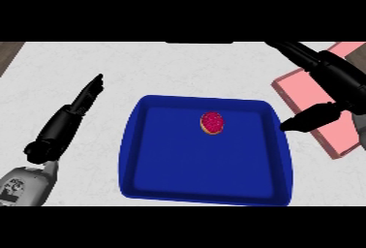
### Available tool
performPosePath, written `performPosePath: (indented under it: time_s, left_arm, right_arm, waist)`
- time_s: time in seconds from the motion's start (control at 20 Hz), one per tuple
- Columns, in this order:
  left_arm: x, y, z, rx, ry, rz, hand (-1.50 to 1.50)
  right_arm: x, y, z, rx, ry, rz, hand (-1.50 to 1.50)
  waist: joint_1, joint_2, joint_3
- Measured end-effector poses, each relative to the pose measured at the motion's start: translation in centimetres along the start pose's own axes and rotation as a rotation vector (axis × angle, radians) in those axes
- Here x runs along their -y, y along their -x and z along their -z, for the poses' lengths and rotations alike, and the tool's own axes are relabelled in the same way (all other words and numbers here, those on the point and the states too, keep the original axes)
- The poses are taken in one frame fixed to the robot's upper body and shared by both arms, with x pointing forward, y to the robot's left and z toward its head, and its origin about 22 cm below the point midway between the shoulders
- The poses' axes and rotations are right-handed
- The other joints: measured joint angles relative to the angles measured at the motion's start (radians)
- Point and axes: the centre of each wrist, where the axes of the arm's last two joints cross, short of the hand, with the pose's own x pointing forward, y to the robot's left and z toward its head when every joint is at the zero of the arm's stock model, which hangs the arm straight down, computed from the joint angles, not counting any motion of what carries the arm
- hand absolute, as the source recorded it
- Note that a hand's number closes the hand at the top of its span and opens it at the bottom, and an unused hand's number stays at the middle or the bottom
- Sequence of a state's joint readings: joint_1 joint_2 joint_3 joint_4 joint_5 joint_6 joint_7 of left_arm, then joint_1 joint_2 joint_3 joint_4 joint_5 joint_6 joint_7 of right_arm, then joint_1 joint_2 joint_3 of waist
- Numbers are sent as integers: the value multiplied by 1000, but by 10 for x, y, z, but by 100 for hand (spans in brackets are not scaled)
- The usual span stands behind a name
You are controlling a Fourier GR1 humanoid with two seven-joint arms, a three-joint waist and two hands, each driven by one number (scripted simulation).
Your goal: Pick the cupcake from the tray and place it in the cardboard box
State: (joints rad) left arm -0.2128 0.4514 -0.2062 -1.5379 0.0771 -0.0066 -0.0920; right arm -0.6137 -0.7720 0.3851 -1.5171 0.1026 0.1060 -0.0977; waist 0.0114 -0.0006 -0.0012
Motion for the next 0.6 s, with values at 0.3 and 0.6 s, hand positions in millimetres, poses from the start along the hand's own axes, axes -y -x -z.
performPosePath:
  time_s: [0.3,0.6]
  left_arm:
    - [-3,-1,6,-1,7,4,0]
    - [0,-4,6,1,4,1,0]
  right_arm:
    - [-15,-47,23,-44,-249,-176,-150]
    - [-32,-96,43,-105,-396,-314,-150]
  waist:
    - [-3,-2,-1]
    - [-5,-3,-1]
